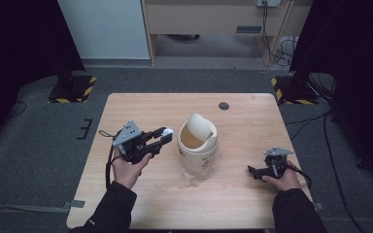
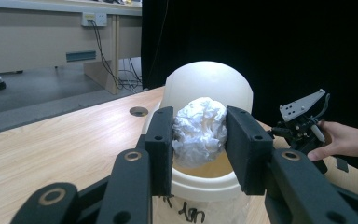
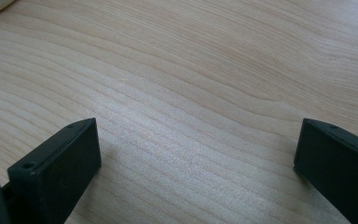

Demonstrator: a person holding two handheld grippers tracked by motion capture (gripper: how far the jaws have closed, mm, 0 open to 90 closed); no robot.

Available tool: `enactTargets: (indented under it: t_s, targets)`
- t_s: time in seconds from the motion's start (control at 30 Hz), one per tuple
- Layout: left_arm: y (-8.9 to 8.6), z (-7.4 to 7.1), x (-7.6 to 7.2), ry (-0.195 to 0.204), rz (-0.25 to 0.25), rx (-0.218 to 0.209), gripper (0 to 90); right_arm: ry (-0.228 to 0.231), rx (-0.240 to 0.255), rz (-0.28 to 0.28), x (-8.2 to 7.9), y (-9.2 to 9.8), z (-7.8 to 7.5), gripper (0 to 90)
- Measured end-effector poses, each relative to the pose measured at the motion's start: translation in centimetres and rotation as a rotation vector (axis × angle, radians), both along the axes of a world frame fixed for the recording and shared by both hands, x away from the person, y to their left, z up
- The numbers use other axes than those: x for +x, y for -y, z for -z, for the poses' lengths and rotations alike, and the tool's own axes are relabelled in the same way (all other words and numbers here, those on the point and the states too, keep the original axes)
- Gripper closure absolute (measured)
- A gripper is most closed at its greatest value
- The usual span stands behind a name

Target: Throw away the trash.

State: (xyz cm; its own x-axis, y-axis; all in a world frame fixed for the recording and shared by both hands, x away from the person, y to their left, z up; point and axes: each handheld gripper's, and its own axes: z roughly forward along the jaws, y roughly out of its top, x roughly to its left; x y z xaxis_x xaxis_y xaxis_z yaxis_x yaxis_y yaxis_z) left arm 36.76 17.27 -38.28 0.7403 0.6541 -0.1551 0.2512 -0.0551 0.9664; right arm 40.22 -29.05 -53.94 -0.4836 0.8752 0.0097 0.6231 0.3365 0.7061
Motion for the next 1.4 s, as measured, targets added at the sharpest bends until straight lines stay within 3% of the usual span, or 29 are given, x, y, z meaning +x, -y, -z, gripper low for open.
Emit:
enactTargets:
  t_s: [0.53, 1.4]
  targets:
    - [2.0, 1.0, 1.5, -0.015, 0.007, 0.018, 62.8, 0.0, -0.001, 0.0, 0.0, 0.0, 0.0, 0.7]
    - [4.0, 2.9, 2.9, -0.043, 0.021, 0.09, 62.8, -0.001, 0.0, 0.0, 0.0, 0.0, 0.0, 0.7]
